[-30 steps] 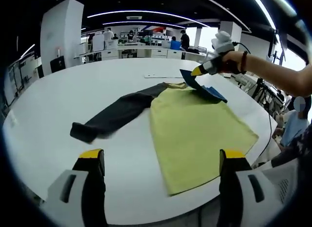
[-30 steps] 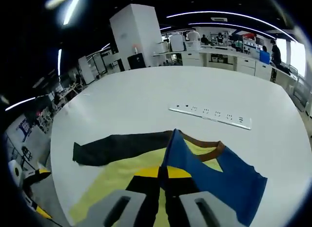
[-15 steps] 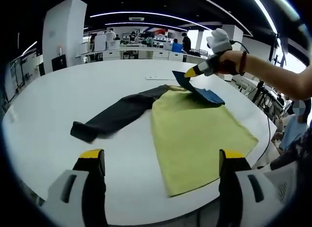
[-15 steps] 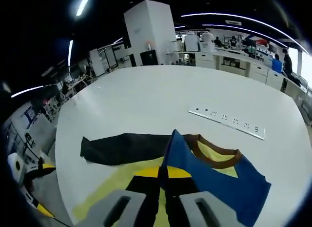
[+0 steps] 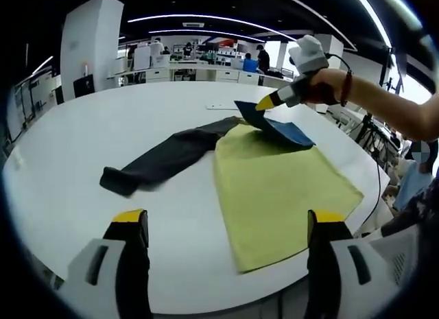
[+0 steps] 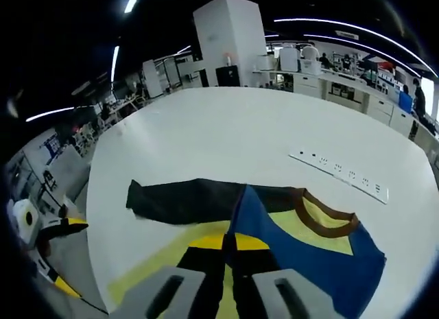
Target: Fold the garment on the visible template until the final outline fits inside the template.
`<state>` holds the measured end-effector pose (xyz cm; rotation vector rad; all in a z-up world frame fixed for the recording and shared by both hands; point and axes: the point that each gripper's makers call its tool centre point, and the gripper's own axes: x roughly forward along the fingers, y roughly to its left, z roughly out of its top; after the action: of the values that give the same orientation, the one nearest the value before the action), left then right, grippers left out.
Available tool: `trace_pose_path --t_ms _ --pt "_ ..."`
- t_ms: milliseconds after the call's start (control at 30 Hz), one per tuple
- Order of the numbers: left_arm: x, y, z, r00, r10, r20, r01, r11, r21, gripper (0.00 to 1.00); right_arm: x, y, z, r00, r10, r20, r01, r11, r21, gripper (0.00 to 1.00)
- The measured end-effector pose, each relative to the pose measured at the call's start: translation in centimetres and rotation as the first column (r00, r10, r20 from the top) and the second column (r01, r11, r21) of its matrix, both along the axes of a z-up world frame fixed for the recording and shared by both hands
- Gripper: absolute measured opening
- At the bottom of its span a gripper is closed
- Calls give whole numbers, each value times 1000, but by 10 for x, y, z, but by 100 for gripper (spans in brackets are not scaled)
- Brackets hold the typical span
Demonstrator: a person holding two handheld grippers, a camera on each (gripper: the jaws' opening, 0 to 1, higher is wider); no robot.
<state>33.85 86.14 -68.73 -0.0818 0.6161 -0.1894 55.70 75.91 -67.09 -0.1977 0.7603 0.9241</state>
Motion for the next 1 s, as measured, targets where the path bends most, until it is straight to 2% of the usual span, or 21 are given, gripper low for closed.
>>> trace_pose_path --t_ms 167,467,667,867,1000 --pt "-1 0 -2 1000 2 -7 -2 1000 -1 93 -10 6 -6 999 32 8 -32 999 -12 0" --pt "-2 -2 -3 1000 3 -12 -3 1000 -5 93 -21 9 -31 995 92 43 -87 991 -98 0" --pt "-2 -2 -4 1000 -2 -18 2 1000 -2 92 -30 14 -46 995 93 22 -90 991 -98 0" --pt "-1 -6 -4 1000 -13 -23 13 1000 -4 92 -36 19 -60 993 111 28 -107 988 -113 0" --pt "0 -7 -4 1000 -16 -21 16 1000 -5 93 -47 25 -69 994 107 -16 -108 990 -93 0"
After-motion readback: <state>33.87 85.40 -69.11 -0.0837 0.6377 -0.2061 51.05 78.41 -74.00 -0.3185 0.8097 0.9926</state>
